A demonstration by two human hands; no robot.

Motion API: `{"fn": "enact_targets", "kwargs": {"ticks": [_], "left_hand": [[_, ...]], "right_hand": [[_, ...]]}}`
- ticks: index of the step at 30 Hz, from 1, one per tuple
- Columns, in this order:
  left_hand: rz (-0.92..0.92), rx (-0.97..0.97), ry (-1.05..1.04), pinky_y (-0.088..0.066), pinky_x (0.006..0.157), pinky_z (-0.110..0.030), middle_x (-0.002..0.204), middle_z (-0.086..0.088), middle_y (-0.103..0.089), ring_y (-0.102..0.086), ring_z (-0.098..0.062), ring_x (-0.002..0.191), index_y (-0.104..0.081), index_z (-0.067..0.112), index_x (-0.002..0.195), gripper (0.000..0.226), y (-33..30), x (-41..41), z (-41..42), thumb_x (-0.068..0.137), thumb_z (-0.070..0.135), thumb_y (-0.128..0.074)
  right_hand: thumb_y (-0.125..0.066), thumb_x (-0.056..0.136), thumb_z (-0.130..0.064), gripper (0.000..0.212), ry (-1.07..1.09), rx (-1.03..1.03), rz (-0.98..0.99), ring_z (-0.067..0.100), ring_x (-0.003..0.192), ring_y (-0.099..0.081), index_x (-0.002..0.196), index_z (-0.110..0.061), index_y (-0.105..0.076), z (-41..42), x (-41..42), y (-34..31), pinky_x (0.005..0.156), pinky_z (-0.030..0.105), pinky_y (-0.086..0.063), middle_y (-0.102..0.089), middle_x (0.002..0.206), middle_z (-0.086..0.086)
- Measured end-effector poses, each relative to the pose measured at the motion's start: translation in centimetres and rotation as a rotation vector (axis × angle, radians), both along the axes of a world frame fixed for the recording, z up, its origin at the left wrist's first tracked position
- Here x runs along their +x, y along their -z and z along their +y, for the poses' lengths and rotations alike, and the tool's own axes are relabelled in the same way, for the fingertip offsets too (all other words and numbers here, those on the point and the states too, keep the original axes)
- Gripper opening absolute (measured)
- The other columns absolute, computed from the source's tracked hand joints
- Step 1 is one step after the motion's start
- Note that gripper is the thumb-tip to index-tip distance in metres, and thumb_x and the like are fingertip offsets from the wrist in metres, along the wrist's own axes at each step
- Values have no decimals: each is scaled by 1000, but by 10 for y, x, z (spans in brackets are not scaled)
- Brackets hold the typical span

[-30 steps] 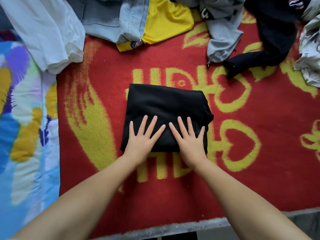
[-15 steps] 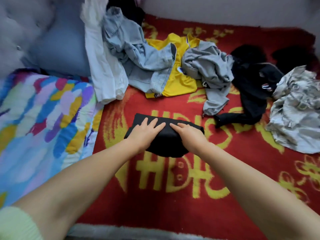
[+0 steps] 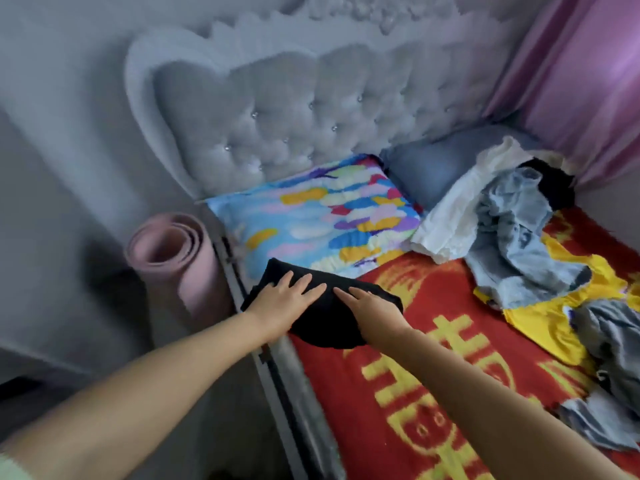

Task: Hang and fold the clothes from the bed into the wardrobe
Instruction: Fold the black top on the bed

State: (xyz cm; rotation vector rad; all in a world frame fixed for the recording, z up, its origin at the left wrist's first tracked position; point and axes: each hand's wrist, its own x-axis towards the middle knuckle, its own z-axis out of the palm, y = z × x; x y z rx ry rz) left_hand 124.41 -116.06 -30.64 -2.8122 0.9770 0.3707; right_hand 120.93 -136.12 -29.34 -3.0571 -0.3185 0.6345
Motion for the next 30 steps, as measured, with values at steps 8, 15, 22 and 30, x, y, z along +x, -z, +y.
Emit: {"fn": "enact_targets", "kwargs": {"ticks": [8, 15, 22, 30], "left_hand": [[38, 33, -415, -42, 101, -51, 158, -10, -9, -21, -41, 140, 1, 28, 153, 82, 3, -147, 231, 91, -4, -43], [125, -10, -722, -43, 97, -49, 152, -6, -24, -34, -34, 130, -5, 31, 152, 68, 5, -318, 427, 97, 17, -44], [132, -91, -909, -35, 105, -37, 146, -4, -35, -42, -27, 126, -15, 30, 151, 57, -8, -462, 593, 99, 30, -39], [180, -127, -935, -45, 90, -40, 137, -5, -43, -50, -28, 114, -21, 32, 148, 61, 4, -466, 679, 93, 17, -43]], "right_hand": [[-56, 90, -14, 80, -548, -2, 87, 29, 131, -43, 153, -31, -9, 234, -47, 2, 99, 42, -44, -30, 152, 4], [-42, 98, -25, 62, -971, 99, 187, 32, 124, -49, 153, -28, -15, 455, -156, 0, 100, 43, -43, -42, 144, 12], [-41, 102, -24, 42, -1175, 221, 336, 26, 120, -51, 144, -21, -40, 648, -265, 0, 101, 29, -37, -55, 132, 11], [-43, 101, -27, 51, -1165, 99, 430, 27, 123, -49, 150, -23, -29, 743, -266, 16, 105, 38, -40, -49, 140, 10]]}}
